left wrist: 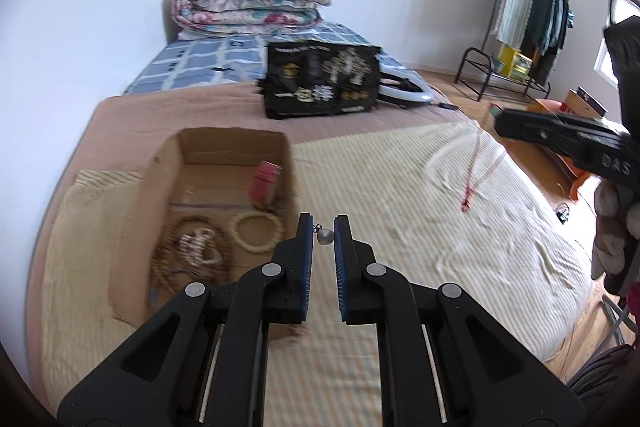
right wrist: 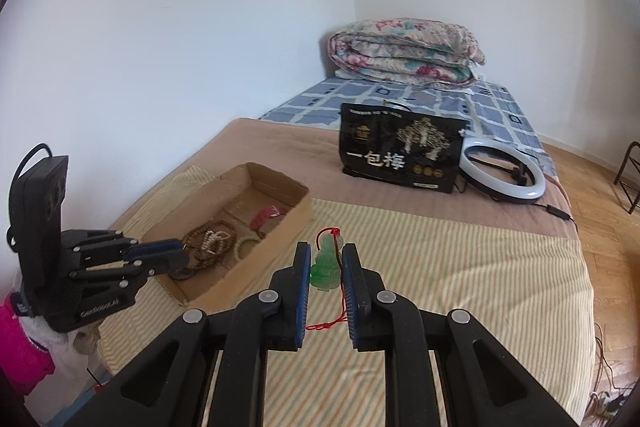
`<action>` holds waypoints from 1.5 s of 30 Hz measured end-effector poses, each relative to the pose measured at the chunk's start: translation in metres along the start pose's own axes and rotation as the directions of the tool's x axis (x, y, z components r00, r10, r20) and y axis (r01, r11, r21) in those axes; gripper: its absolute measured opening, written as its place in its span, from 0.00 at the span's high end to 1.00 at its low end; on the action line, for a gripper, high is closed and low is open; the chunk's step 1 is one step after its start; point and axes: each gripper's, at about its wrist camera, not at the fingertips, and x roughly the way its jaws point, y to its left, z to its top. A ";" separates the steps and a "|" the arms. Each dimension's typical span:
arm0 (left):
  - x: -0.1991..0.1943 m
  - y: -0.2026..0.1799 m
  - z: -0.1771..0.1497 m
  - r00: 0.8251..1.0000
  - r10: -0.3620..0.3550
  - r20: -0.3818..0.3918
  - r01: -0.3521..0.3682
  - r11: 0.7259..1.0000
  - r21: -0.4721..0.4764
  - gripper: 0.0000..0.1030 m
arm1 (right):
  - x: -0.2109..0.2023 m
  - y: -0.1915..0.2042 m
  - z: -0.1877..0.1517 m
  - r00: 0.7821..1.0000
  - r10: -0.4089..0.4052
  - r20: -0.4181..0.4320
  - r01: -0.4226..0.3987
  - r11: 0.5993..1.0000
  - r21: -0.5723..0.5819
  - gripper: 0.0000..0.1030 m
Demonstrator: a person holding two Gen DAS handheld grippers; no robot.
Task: Organize jewelry
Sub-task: 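Carry the earring and green pendant with both tools over the box, then open both tools to drop the earring and pendant into the box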
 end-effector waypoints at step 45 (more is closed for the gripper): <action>0.092 0.121 0.047 0.998 0.021 -0.053 -0.026 0.995 -0.100 0.91 | 0.147 0.101 0.013 0.965 0.213 -0.151 -0.217 0.976 -0.007 0.85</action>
